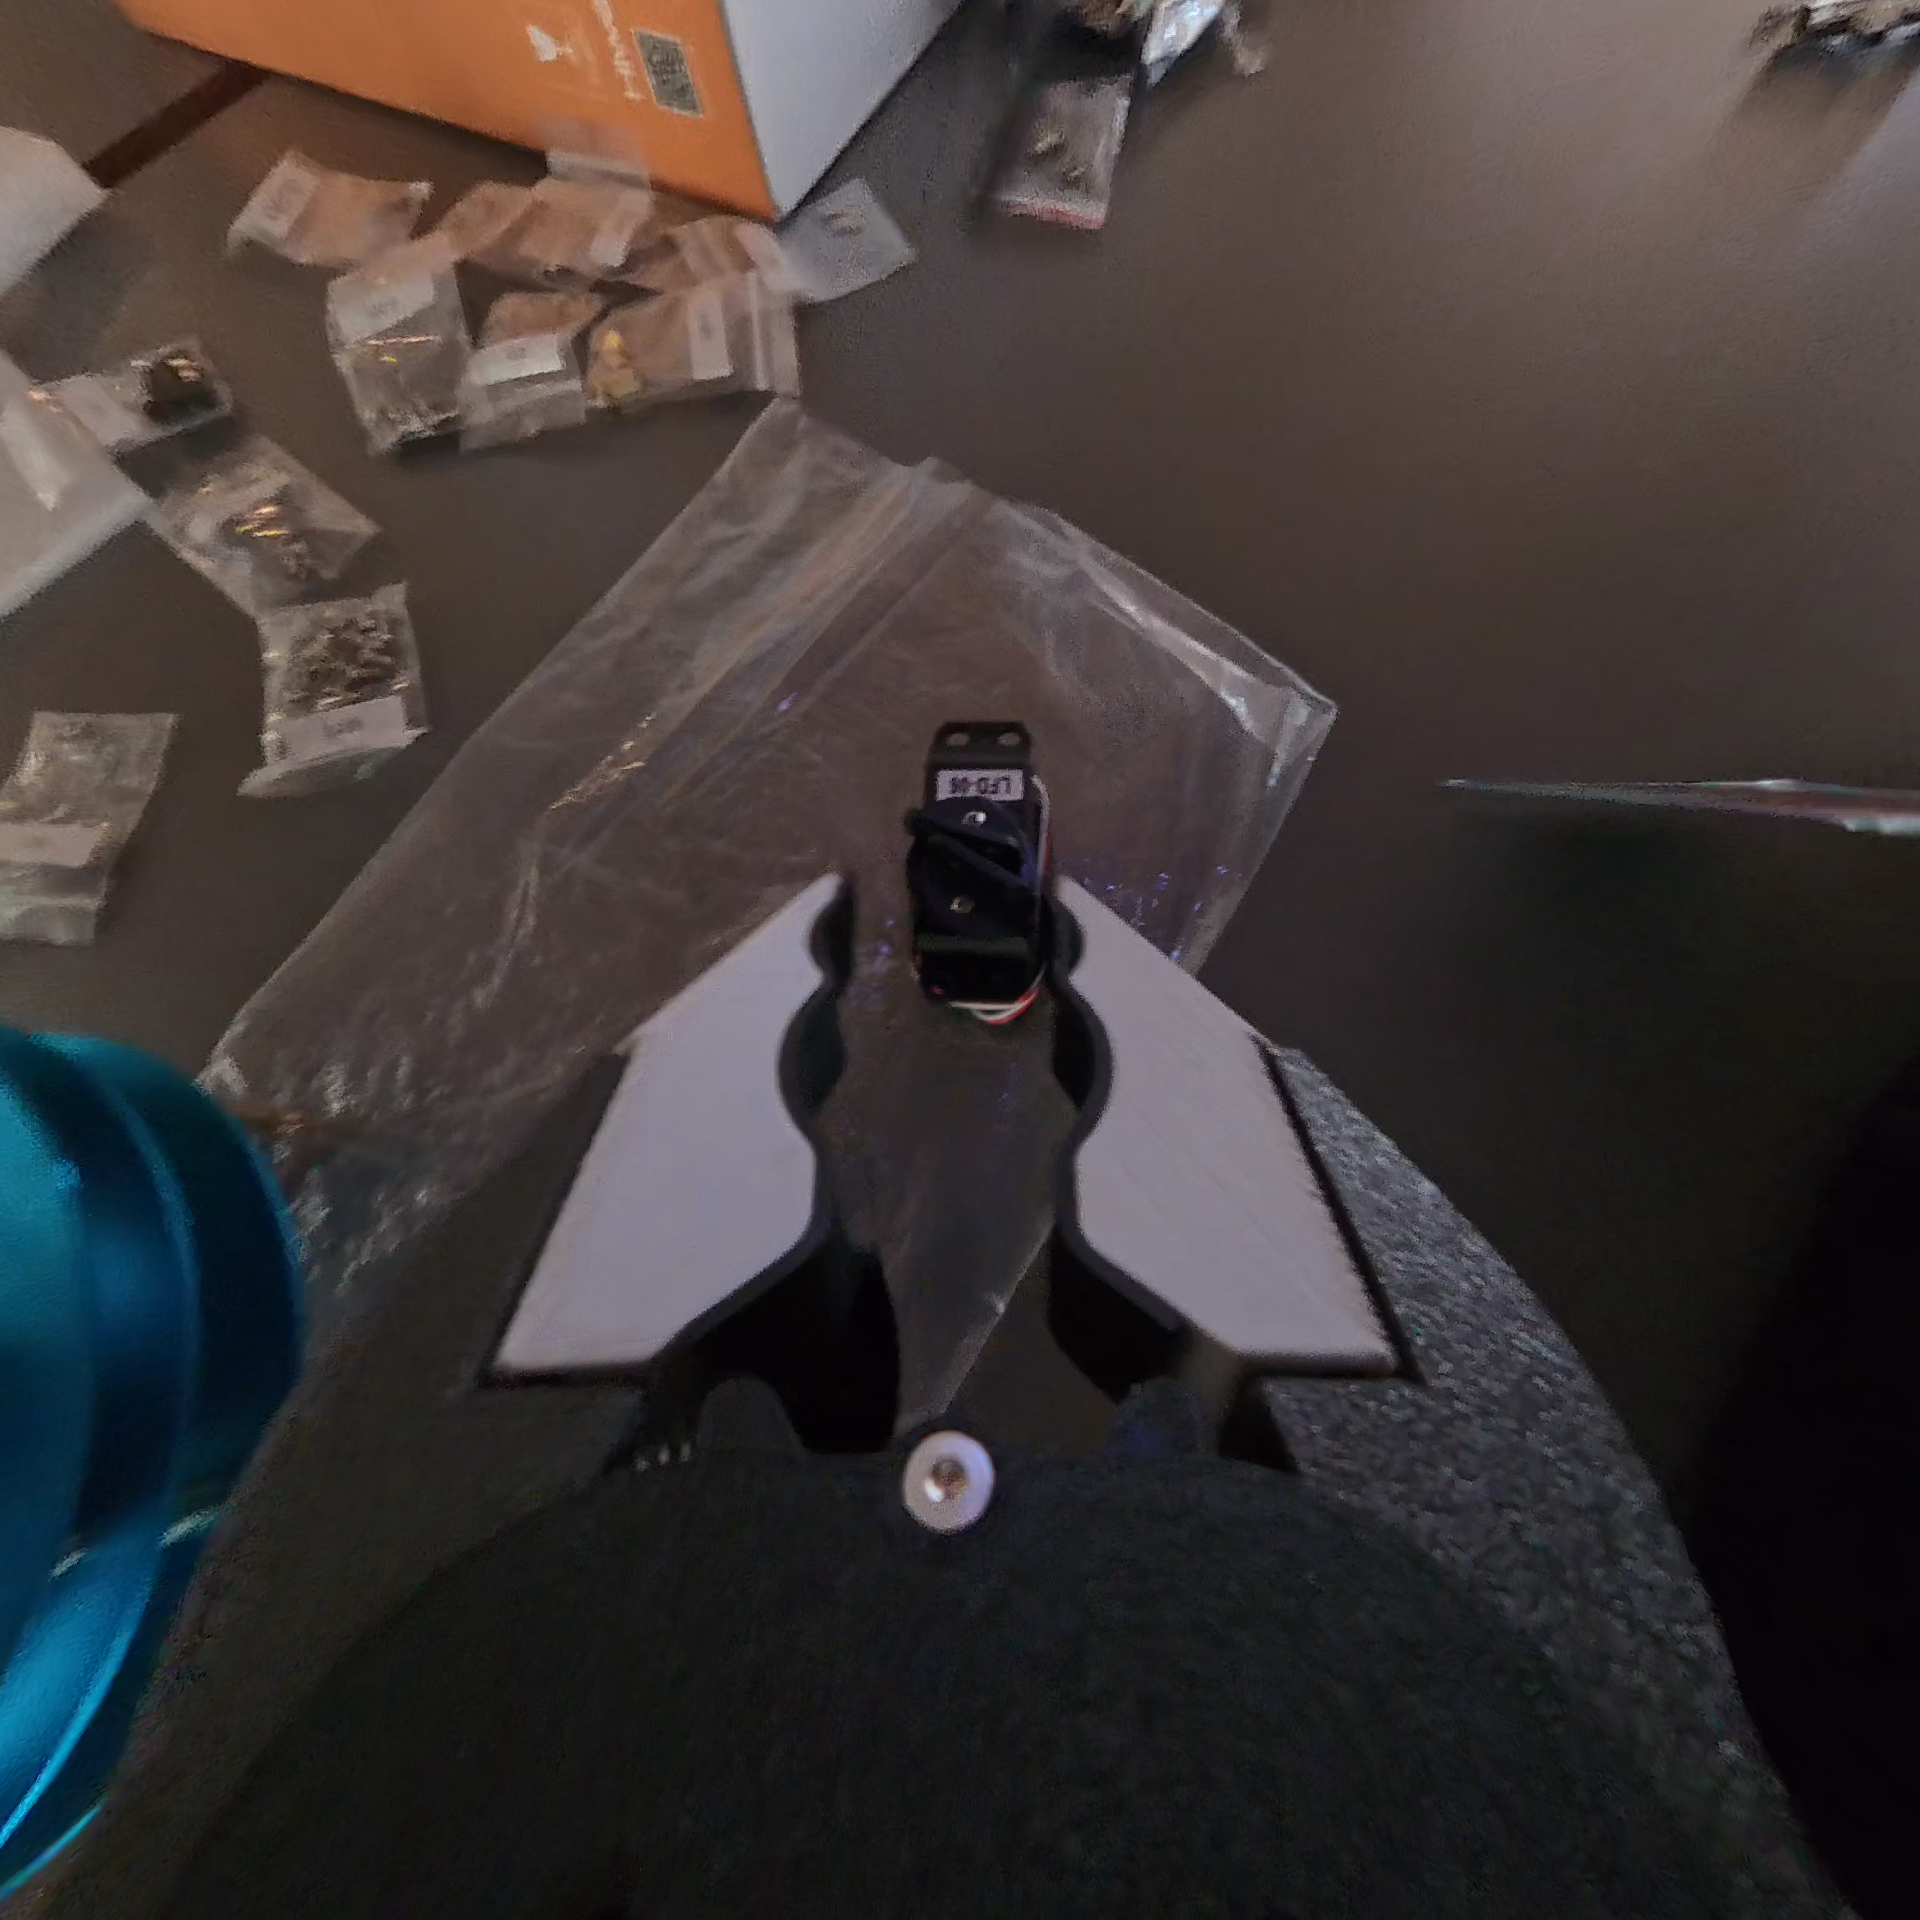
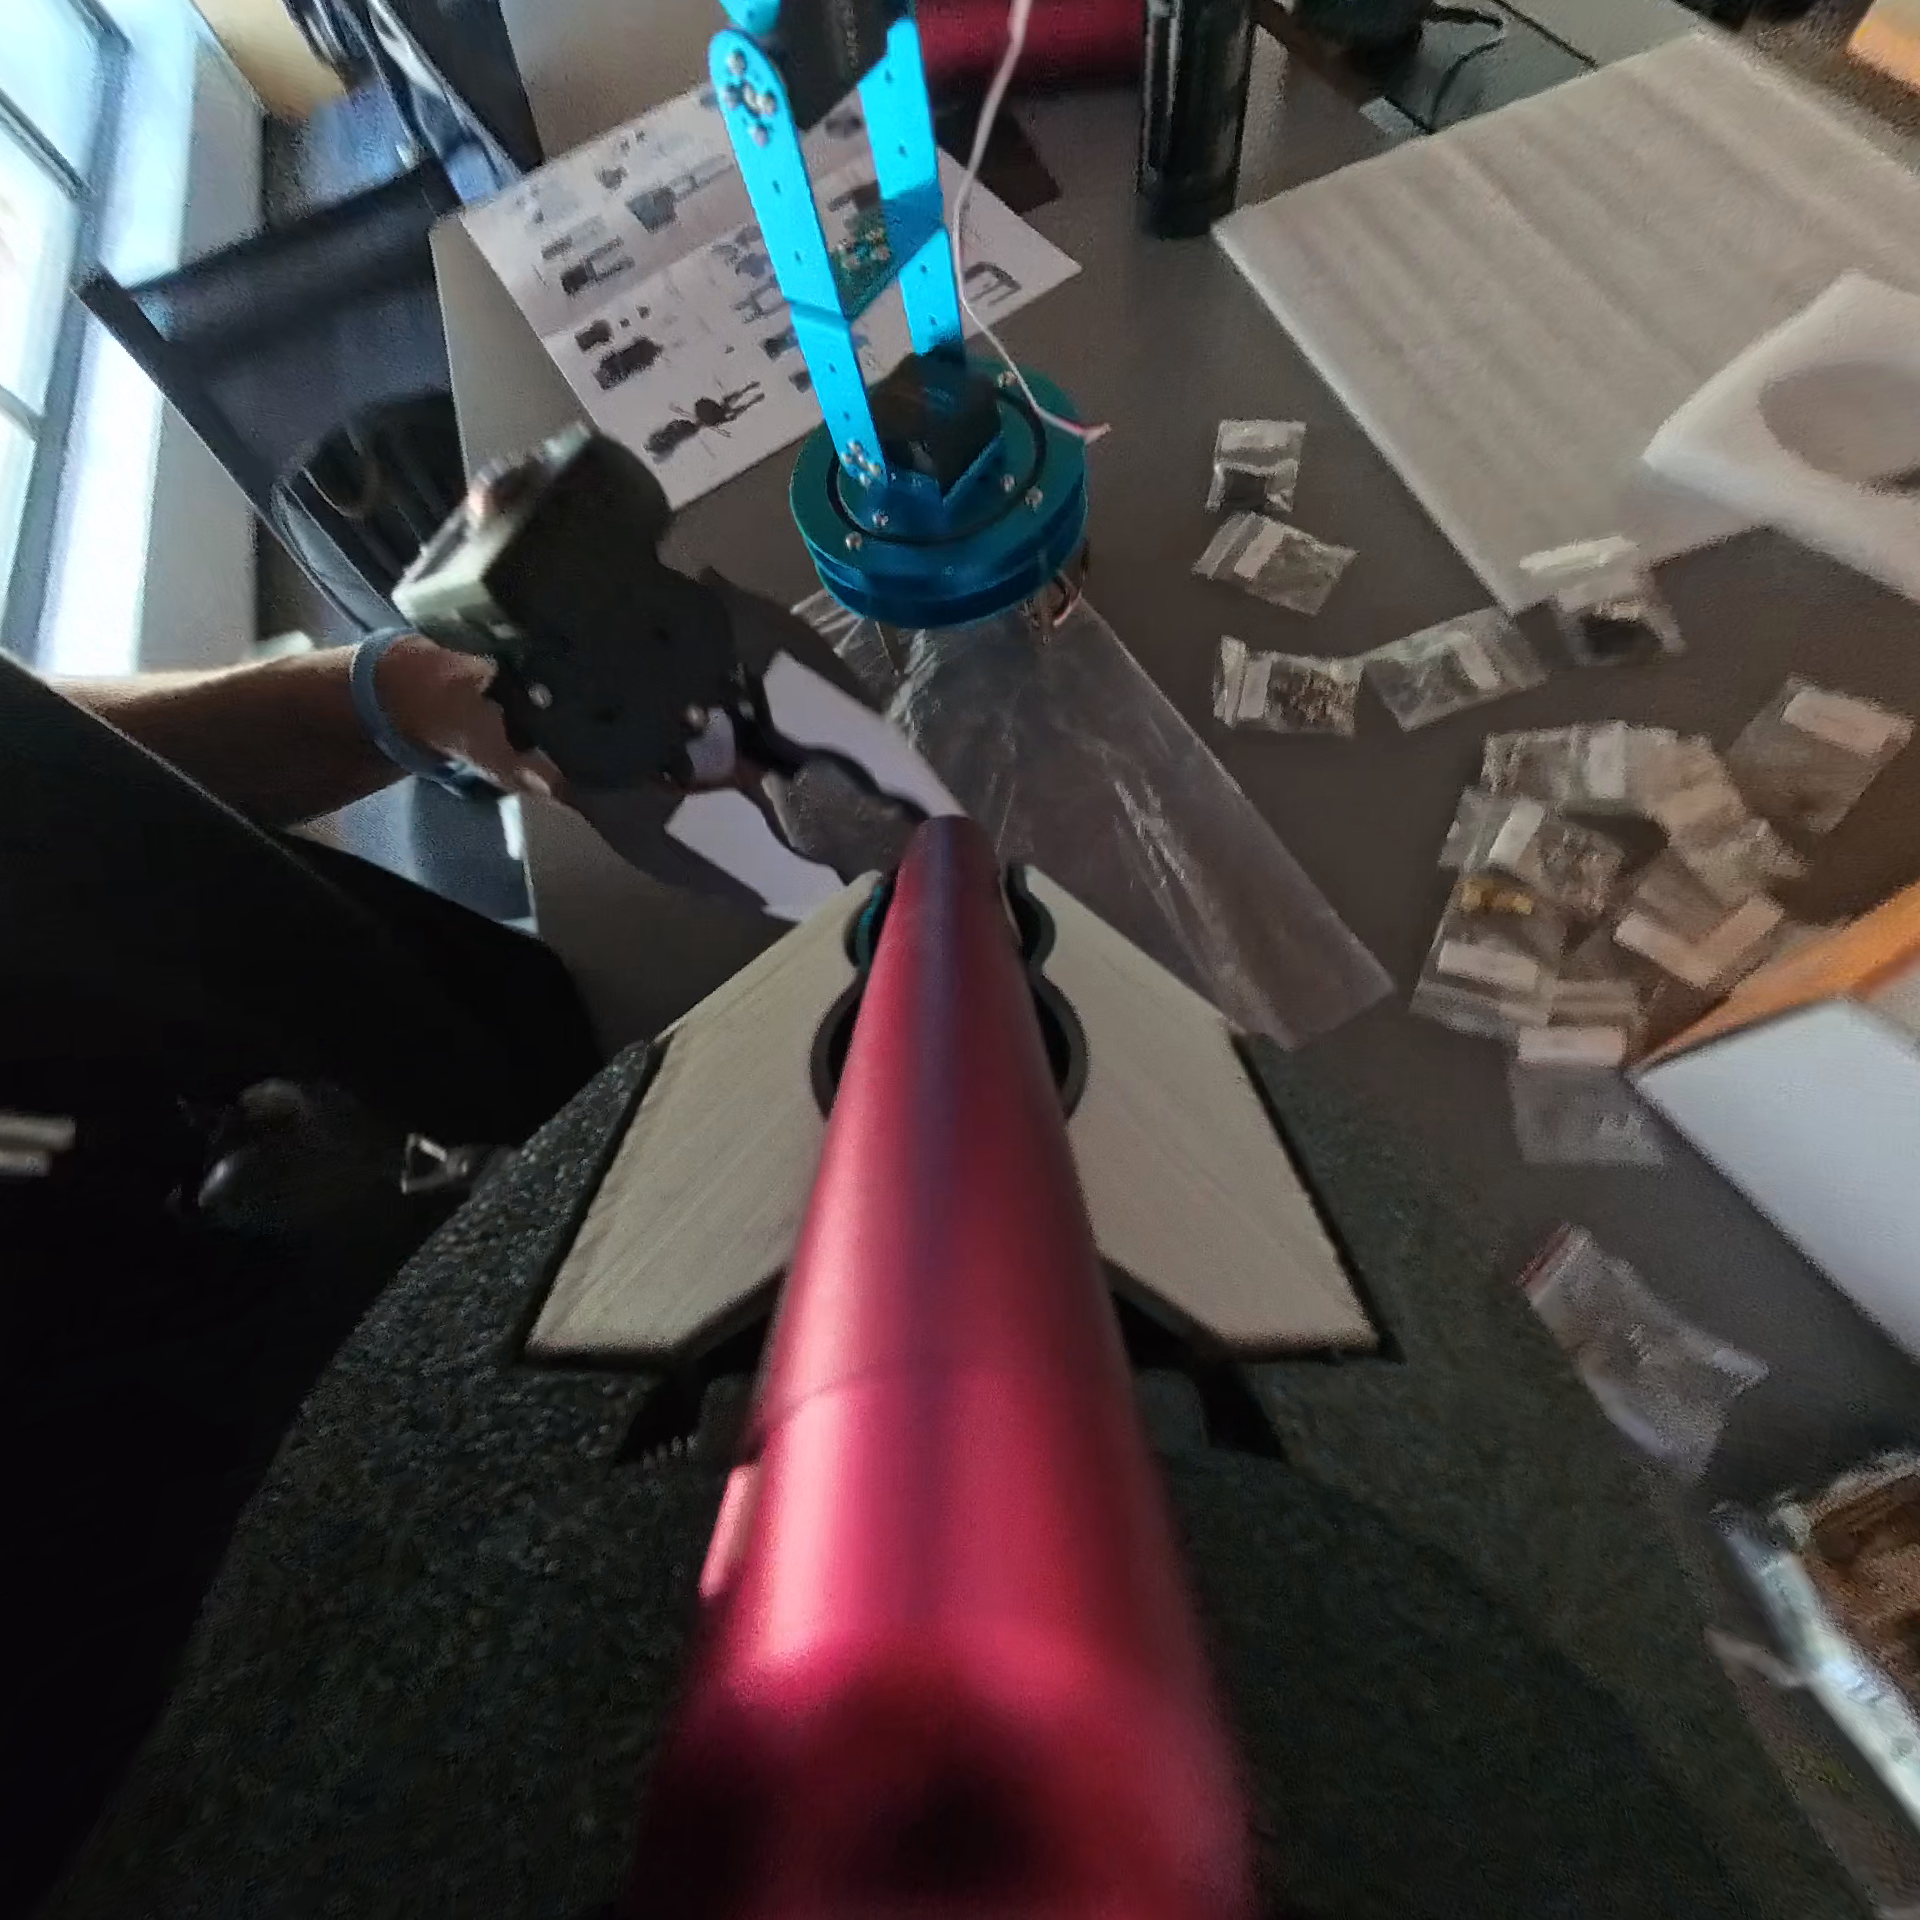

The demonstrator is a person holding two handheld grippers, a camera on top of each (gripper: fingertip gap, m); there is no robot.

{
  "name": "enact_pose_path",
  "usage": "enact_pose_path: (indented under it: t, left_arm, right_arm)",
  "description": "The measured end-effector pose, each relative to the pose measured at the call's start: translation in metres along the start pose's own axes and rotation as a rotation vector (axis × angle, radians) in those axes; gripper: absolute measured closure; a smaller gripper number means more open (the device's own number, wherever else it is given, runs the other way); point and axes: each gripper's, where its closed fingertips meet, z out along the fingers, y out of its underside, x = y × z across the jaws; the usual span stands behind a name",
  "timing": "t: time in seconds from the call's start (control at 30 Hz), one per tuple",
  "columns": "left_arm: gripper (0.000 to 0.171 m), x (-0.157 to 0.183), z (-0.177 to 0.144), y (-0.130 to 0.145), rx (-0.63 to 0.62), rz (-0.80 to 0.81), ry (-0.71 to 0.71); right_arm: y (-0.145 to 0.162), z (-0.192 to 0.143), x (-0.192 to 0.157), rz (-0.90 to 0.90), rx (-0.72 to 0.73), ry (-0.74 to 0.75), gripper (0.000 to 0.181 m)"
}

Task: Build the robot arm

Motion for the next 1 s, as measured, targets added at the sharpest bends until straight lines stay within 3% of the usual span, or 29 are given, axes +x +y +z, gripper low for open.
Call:
enact_pose_path:
  t: [0.07,0.17,0.27,0.37,0.4,0.5,0.57,0.63,0.7,0.8,0.9,1.0]
  left_arm:
    - [0.117,-0.001,-0.016,-0.014,0.011,0.037,-0.044]
    - [0.117,0.029,-0.037,-0.072,0.136,0.151,0.008]
    - [0.119,0.065,-0.014,-0.115,0.143,0.387,0.006]
    - [0.139,0.078,0.038,-0.113,0.011,0.581,-0.043]
    - [0.157,0.079,0.048,-0.117,0.013,0.65,-0.072]
    - [0.159,0.089,0.075,-0.12,-0.009,0.79,-0.043]
    - [0.159,0.077,0.095,-0.119,-0.057,0.936,-0.091]
    - [0.159,0.067,0.113,-0.12,-0.085,1.068,-0.111]
    - [0.16,0.061,0.129,-0.12,-0.122,1.206,-0.127]
    - [0.16,0.06,0.144,-0.125,-0.14,1.272,-0.132]
    - [0.16,0.055,0.146,-0.137,-0.125,1.366,-0.168]
    - [0.159,0.059,0.141,-0.141,-0.083,1.422,-0.172]
  right_arm:
    - [0.019,-0.013,0.007,0.075,0.063,-0.016,0.157]
    - [0.044,-0.021,0.008,0.148,0.123,-0.055,0.158]
    - [0.062,-0.022,0.01,0.147,0.16,-0.035,0.158]
    - [0.065,-0.036,0.012,0.148,0.264,-0.033,0.16]
    - [0.073,-0.042,0.016,0.151,0.262,-0.02,0.158]
    - [0.101,-0.071,0.038,0.149,0.29,0.051,0.154]
    - [0.121,-0.097,0.059,0.203,0.335,0.087,0.145]
    - [0.142,-0.114,0.08,0.245,0.345,0.112,0.149]
    - [0.16,-0.116,0.093,0.217,0.28,0.14,0.148]
    - [0.186,-0.091,0.103,0.102,0.03,0.166,0.144]
    - [0.177,-0.084,0.12,0.012,0.002,0.264,0.144]
    - [0.187,-0.065,0.123,-0.019,-0.123,0.226,0.133]
